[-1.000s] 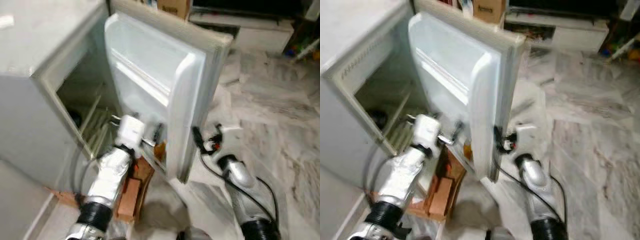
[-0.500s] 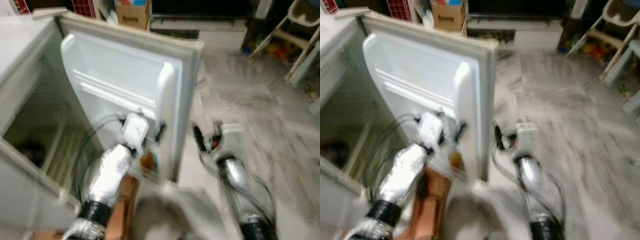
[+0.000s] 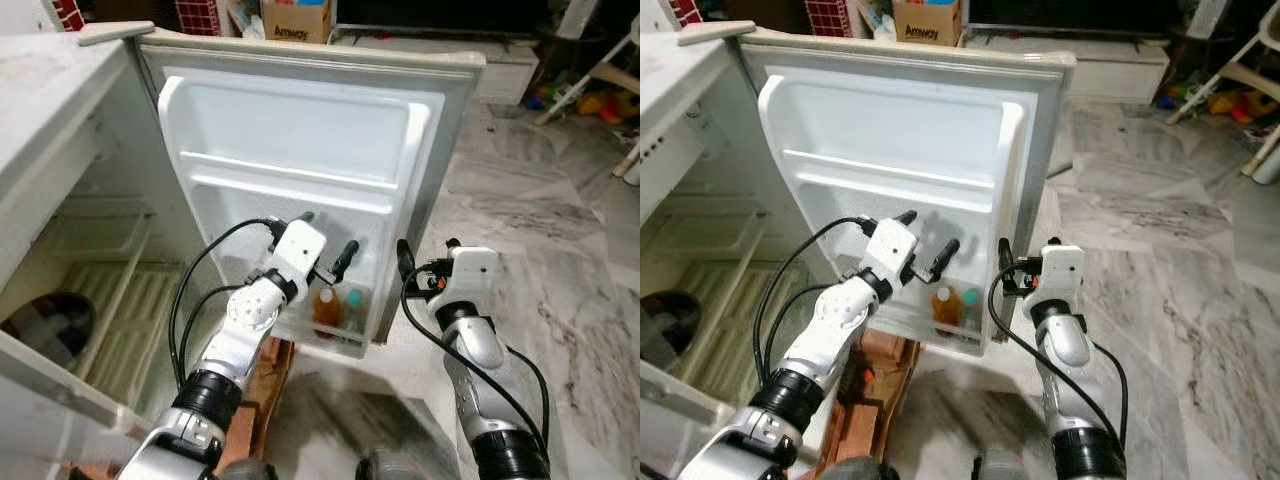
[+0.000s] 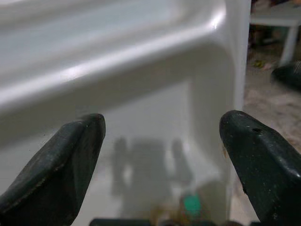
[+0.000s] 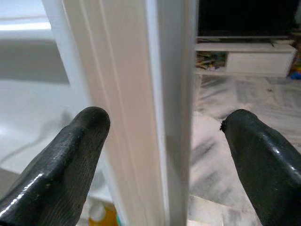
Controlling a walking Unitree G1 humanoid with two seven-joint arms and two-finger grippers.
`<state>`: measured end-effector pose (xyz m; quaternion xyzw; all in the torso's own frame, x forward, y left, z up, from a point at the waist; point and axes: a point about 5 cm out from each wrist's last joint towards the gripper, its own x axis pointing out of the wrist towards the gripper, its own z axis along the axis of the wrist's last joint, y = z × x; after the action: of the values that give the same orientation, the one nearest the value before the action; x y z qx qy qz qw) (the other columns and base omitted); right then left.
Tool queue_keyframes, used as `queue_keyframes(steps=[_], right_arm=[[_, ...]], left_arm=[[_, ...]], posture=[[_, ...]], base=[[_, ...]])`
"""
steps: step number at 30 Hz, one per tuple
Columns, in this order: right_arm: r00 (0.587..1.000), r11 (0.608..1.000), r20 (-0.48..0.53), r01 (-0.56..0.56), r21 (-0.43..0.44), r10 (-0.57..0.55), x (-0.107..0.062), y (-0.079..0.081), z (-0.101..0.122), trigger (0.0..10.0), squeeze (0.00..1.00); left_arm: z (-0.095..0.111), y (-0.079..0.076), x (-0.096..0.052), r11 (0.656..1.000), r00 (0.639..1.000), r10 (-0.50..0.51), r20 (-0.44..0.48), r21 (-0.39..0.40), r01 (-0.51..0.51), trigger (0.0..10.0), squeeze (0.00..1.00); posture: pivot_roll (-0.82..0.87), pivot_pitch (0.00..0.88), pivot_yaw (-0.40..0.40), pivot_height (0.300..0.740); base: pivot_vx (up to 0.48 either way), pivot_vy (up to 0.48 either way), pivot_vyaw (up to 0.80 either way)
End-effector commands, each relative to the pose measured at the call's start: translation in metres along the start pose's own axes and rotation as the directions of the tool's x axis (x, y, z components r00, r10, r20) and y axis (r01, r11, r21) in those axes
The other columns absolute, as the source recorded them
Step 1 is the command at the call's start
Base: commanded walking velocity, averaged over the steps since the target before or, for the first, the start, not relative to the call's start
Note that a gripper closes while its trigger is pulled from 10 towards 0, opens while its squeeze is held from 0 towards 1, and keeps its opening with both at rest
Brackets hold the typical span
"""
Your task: Restocking fridge
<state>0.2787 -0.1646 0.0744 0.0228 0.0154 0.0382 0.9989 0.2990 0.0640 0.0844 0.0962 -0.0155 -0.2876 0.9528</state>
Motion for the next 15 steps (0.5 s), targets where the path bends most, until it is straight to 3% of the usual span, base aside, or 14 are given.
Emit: queue_keyframes(steps=[1,3,6,10,13,15], right_arm=[[1.0,1.0,0.019,-0.009,-0.002,0.009,0.002,0.005,0.003,10.0,0.0],[1.0,1.0,0.02,-0.013,-0.004,0.013,0.002,0.005,0.004,10.0,0.0],[1.0,1.0,0.009,-0.013,-0.011,0.013,0.004,0.006,0.003,10.0,0.0],[1.0,1.0,0.014,-0.011,-0.013,0.011,0.005,0.005,0.004,10.0,0.0],[0.999,0.999,0.041,-0.017,-0.029,0.018,0.013,0.005,0.012,10.0,0.0],[0.999,0.999,0.046,-0.019,-0.036,0.021,0.015,0.004,0.015,10.0,0.0]], left_arm=[[-0.011,0.019,-0.019,0.997,0.996,0.08,-0.028,-0.003,-0.08,10.0,0.0],[-0.014,0.021,-0.023,0.995,0.995,0.096,-0.036,-0.006,-0.096,10.0,0.0],[-0.022,0.029,-0.042,0.986,0.985,0.161,-0.067,-0.021,-0.163,10.0,0.0],[-0.022,0.031,-0.049,0.983,0.981,0.183,-0.068,-0.023,-0.185,10.0,0.0],[-0.019,0.039,-0.067,0.969,0.966,0.246,-0.08,0.005,-0.246,10.0,0.0],[-0.018,0.041,-0.072,0.965,0.961,0.262,-0.083,0.007,-0.263,10.0,0.0]], posture=[[0.0,0.0,0.01,0.74],[0.01,0.0,0.007,0.74],[0.01,0.0,0.005,0.74],[0.02,0.002,0.003,0.74],[0.03,0.023,0.001,0.74],[0.04,0.027,-0.002,0.74]], base=[[0.0,0.0,0.0],[0.0,0.0,0.0],[0.0,0.0,0.0],[0.0,0.0,0.0],[0.0,0.0,0.0],[0.0,0.0,0.0]])
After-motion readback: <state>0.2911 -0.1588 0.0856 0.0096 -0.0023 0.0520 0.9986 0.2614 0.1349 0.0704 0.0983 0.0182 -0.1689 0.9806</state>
